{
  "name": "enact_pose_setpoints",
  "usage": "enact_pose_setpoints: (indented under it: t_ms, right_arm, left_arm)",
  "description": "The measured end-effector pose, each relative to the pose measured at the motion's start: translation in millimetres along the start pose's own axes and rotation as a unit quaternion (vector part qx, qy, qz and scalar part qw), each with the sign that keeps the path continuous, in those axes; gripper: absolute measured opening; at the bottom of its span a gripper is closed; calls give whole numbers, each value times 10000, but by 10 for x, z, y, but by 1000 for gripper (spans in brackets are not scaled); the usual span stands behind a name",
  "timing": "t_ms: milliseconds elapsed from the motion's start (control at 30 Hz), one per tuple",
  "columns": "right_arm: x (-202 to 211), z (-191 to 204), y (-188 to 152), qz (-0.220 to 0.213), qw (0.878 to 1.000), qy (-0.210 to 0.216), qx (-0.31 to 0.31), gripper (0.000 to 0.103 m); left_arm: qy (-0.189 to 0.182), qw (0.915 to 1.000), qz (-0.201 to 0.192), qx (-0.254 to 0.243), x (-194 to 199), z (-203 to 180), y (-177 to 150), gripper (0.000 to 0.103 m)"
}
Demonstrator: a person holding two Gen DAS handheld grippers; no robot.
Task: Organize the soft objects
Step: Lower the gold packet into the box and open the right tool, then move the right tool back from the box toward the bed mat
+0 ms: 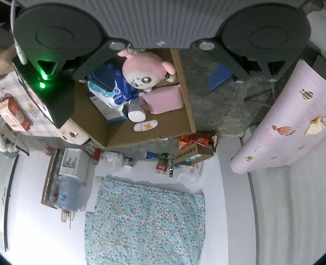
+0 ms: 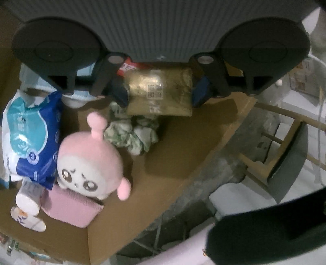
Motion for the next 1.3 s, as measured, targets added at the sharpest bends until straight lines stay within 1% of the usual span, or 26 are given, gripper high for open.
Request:
enact_pose_setpoints:
  t_ms: [67, 167, 233, 300, 367, 400, 467, 500, 533, 567, 600, 633, 667, 700, 733, 767, 800, 833, 933, 1000, 1100, 1133, 1167, 1200, 1267, 1300]
  right_arm:
    - [23, -57, -11, -74, 9999, -63, -58, 75]
    - [208, -176, -44, -272, 9994, -36, -212, 77]
    - [436, -283, -107, -523, 9980, -57, -362, 77]
    - [805, -420, -254, -1026, 9933, -231, -483, 77]
    - [1229, -601, -480, -1657, 9821, -650, -624, 77]
    - [1407, -697, -606, -1902, 9748, -914, -717, 78]
    - [1647, -881, -872, -2179, 9600, -1519, -881, 82]
    - [1695, -965, -1020, -2222, 9538, -1766, -982, 83]
    - [1664, -1032, -1153, -2141, 9530, -1860, -1061, 83]
    - [1581, -1067, -1239, -1993, 9570, -1827, -1053, 83]
    - [1467, -1118, -1322, -1834, 9611, -1753, -1093, 82]
    - [1373, -1163, -1372, -1739, 9628, -1704, -1170, 78]
    - [1258, -1209, -1415, -1667, 9651, -1624, -1199, 58]
    - [1177, -1253, -1440, -1664, 9654, -1529, -1297, 44]
    - [1073, -1315, -1474, -1609, 9661, -1356, -1495, 31]
    - [1015, -1327, -1491, -1631, 9642, -1291, -1645, 29]
    - [1011, -1334, -1527, -1790, 9614, -1205, -1708, 28]
    - [1002, -1299, -1553, -1837, 9604, -1194, -1722, 28]
    - [987, -1148, -1671, -1835, 9604, -1422, -1544, 27]
    - [1002, -1129, -1776, -1847, 9615, -1349, -1521, 28]
    - [1017, -1070, -1903, -1870, 9633, -1069, -1605, 32]
    - [1021, -1050, -1932, -1911, 9626, -1027, -1625, 32]
    - [1020, -1034, -1946, -1938, 9622, -1018, -1620, 33]
    - [1034, -1025, -1958, -1981, 9612, -1009, -1634, 33]
    - [1139, -996, -1995, -2183, 9562, -971, -1693, 33]
    - [1221, -976, -2011, -2333, 9522, -997, -1700, 34]
  left_arm:
    - [24, 10000, 23, -81, 9, -22, -23, 99]
    - [111, 9999, 13, -130, 16, -47, -67, 99]
    - [176, 9998, 44, -31, -1, -6, -107, 99]
    - [211, 9995, 127, 204, -50, 68, -179, 97]
    - [227, 9983, 335, 424, -144, 141, -297, 86]
    - [236, 9972, 481, 519, -215, 179, -369, 83]
    - [262, 9931, 843, 766, -405, 236, -548, 76]
    - [238, 9911, 975, 872, -478, 244, -609, 74]
    - [123, 9885, 1131, 997, -578, 235, -692, 69]
    - [13, 9865, 1240, 1072, -658, 218, -756, 58]
    - [-81, 9839, 1347, 1170, -741, 201, -815, 50]
    - [-154, 9810, 1487, 1240, -829, 173, -871, 30]
    - [-186, 9789, 1593, 1264, -897, 147, -919, 23]
    - [-131, 9771, 1685, 1296, -949, 132, -969, 20]
    - [70, 9763, 1761, 1258, -984, 124, -1010, 15]
    - [274, 9777, 1750, 1129, -994, 109, -1032, 15]
    - [411, 9794, 1716, 981, -989, 82, -1055, 16]
    - [496, 9798, 1724, 883, -982, 55, -1078, 16]
    - [523, 9781, 1795, 918, -912, 32, -1152, 16]
    - [526, 9777, 1820, 905, -850, 18, -1218, 18]
    - [603, 9776, 1862, 769, -741, -63, -1325, 42]
    - [663, 9786, 1785, 785, -671, -76, -1334, 55]
    - [811, 9791, 1691, 787, -591, -69, -1304, 64]
    - [1092, 9799, 1483, 768, -466, -58, -1272, 69]
    - [1666, 9780, 1014, 741, -188, -37, -1149, 94]
    - [1857, 9761, 811, 787, -60, -45, -1100, 98]
Point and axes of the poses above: each gripper's, at about its wrist camera, not at the fingertips, and x roughly against the way its jaws point, z to its left, y to its top, the point moved 10 cm from there along -x, roughly the way its jaws point, and after that the axes turned 13 degrees about z, right-handed, at the moved point
